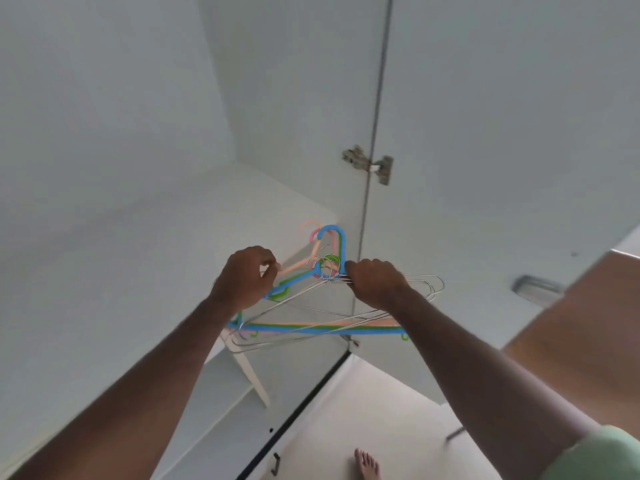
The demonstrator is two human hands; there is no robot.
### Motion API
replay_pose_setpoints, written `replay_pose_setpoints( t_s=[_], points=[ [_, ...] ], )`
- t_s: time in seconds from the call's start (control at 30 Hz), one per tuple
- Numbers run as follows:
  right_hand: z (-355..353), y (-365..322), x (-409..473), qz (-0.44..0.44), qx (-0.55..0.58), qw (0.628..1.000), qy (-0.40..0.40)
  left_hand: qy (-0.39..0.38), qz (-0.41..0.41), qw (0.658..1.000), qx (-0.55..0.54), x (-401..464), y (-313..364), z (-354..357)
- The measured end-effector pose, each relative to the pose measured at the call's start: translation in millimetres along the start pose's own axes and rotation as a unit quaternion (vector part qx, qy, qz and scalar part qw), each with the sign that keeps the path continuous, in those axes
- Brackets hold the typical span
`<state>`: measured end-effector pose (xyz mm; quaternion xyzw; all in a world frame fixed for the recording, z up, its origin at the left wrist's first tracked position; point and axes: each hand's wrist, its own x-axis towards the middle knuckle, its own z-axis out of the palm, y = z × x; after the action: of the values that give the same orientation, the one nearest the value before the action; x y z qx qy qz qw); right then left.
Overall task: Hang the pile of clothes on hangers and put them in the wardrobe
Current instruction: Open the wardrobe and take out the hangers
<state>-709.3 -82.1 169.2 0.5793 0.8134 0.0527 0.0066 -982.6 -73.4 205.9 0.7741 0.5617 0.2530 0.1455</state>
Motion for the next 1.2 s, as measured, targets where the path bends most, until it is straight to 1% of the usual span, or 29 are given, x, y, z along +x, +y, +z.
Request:
replay_pose_setpoints(
  t_s=[0.2,0.37,0.5,0.57,0.67,0.8,1.0,1.13,1.2],
  points=[
    [1,46,-96,0.061,-0.011,0.997,-0.034,-0.089,0.049,0.995,-0.016,1,67,46],
    [-5,83,-181,0.163,0.036,0.985,-0.036,-0.167,0.107,0.980,-0.011,1,134,94],
    [-12,113,-259,0.234,0.035,0.971,-0.035,-0.202,0.168,0.965,-0.024,-10,201,133],
    [-15,129,-303,0.264,0.027,0.963,-0.049,-0.222,0.201,0.954,-0.025,-20,241,154],
    [-19,152,-372,0.305,0.032,0.950,-0.059,-0.232,0.250,0.940,-0.021,-41,302,186],
    [-22,181,-469,0.358,0.030,0.931,-0.072,-0.253,0.293,0.922,-0.014,-83,385,227],
    [-25,220,-637,0.430,0.030,0.899,-0.084,-0.282,0.377,0.882,-0.029,-175,524,292],
    [-19,235,-761,0.499,0.024,0.861,-0.090,-0.308,0.427,0.848,-0.060,-247,617,337],
    [-19,239,-820,0.538,0.028,0.837,-0.095,-0.328,0.466,0.820,-0.054,-281,660,359]
  ],
)
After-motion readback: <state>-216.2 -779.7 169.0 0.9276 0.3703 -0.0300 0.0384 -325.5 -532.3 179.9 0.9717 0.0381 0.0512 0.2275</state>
